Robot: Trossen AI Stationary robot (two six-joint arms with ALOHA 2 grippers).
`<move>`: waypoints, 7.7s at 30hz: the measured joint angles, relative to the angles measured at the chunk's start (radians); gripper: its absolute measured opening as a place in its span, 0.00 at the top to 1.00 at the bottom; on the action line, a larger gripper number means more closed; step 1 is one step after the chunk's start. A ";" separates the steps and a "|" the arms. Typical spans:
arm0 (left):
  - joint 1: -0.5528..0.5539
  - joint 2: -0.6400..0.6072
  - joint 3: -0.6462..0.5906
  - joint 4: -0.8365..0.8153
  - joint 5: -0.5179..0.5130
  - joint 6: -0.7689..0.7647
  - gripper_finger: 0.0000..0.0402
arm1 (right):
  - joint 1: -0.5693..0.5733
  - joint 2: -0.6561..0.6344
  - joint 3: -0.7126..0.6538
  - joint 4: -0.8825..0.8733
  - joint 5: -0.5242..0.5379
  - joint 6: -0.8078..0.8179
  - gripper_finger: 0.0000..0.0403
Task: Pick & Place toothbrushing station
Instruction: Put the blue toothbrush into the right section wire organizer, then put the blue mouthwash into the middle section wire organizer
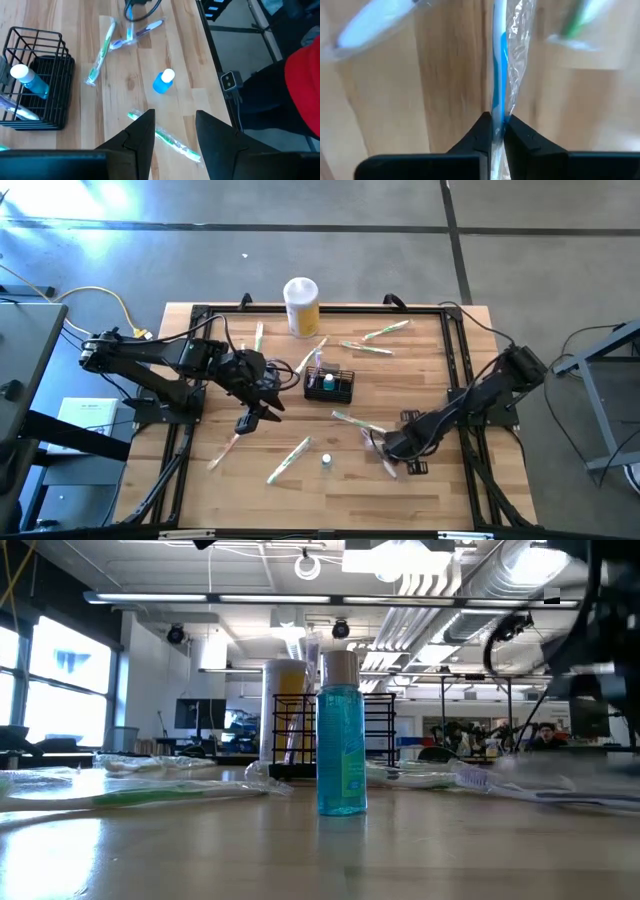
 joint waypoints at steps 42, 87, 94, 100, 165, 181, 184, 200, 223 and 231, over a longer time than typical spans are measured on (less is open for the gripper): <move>0.002 0.000 0.000 0.177 -0.032 -0.026 0.66 | -0.168 -0.597 -0.126 0.975 0.520 -0.446 0.95; 0.105 0.007 0.000 0.231 -0.257 0.076 0.66 | -0.748 -0.131 -0.534 1.974 -0.075 -0.422 0.95; 0.150 0.045 0.002 0.249 -0.177 0.054 0.66 | -0.752 -0.100 -0.534 1.951 -0.078 -0.431 0.95; 0.146 0.069 0.000 0.312 -0.085 0.108 0.66 | -0.751 0.024 -0.534 2.095 -0.104 -0.397 0.95; 0.146 0.077 0.000 0.347 0.020 0.105 0.66 | -0.684 -0.047 -0.535 2.083 0.034 -0.428 0.67; 0.146 -0.009 0.000 0.234 0.063 0.100 0.66 | -0.464 -0.614 -0.390 1.166 0.130 -0.390 0.67; 0.146 -0.041 0.000 0.121 0.063 0.083 0.66 | -0.388 -0.656 -0.279 0.907 0.193 -0.385 0.67; -0.071 -0.068 0.000 -0.131 0.018 -0.071 0.66 | -0.078 -0.488 0.261 0.438 0.270 -0.334 0.67; -0.696 0.156 0.000 0.061 -0.799 -0.794 0.66 | -0.051 -0.146 0.627 0.033 0.142 -0.382 0.67; -0.707 0.299 0.000 0.249 -0.779 -0.867 0.66 | -0.040 -0.146 0.627 0.101 0.085 -0.356 0.66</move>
